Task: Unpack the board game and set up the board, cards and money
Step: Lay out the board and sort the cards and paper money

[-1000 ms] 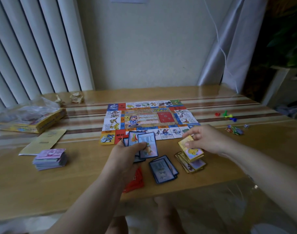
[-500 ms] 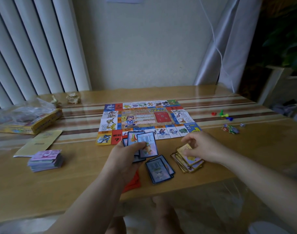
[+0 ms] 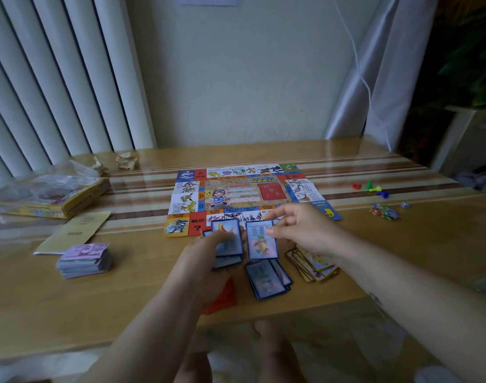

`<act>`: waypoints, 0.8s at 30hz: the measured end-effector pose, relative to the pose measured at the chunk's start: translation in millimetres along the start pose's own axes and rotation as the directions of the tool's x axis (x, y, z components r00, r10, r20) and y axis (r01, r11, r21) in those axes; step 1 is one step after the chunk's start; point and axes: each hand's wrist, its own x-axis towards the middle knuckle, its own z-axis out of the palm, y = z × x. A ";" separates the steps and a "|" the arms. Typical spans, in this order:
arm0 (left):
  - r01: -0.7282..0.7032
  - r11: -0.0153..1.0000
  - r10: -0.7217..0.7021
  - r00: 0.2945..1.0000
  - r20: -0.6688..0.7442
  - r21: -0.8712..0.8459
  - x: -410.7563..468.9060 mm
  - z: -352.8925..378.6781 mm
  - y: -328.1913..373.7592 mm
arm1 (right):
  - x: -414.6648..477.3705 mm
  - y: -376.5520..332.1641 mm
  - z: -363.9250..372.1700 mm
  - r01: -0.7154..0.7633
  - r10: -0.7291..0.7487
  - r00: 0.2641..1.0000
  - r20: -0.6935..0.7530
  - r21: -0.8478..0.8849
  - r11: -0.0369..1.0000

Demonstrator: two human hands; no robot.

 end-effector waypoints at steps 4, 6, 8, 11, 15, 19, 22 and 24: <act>-0.042 0.995 0.044 0.999 0.020 -0.087 -1.3 -18.7 16.1 | -4.9 8.7 7.4 -0.048 0.069 0.989 0.130 -0.158 0.986; -0.039 0.996 0.044 0.997 0.057 -0.081 -2.3 -21.2 17.7 | -9.2 11.4 16.9 0.004 0.043 0.990 0.133 -0.335 0.942; -0.036 0.998 0.040 0.996 0.082 -0.045 -2.6 -20.3 15.3 | -10.7 11.4 21.6 0.069 -0.054 0.998 0.043 -0.552 0.831; -0.030 0.999 0.024 0.988 0.151 0.041 -1.3 -18.8 9.2 | -8.9 0.8 17.4 0.104 -0.162 0.983 -0.092 -0.450 0.887; -0.035 0.987 -0.010 0.960 0.278 0.157 -5.4 -11.2 -0.9 | -5.4 -16.2 13.4 0.089 -0.088 0.996 0.011 -0.082 0.993; -0.040 0.991 -0.003 0.947 0.323 0.128 -8.1 -8.7 -4.5 | -1.3 -11.8 15.2 0.056 -0.055 0.998 0.042 -0.022 0.998; -0.028 0.996 -0.004 0.933 0.360 0.083 -9.6 -14.0 -1.8 | 0.4 -7.5 13.4 0.007 -0.008 1.000 0.010 0.100 0.995; -0.081 0.990 0.029 0.921 0.388 0.117 -10.6 -15.2 -1.3 | 0.7 -6.3 12.7 -0.005 -0.001 0.999 0.036 0.167 0.986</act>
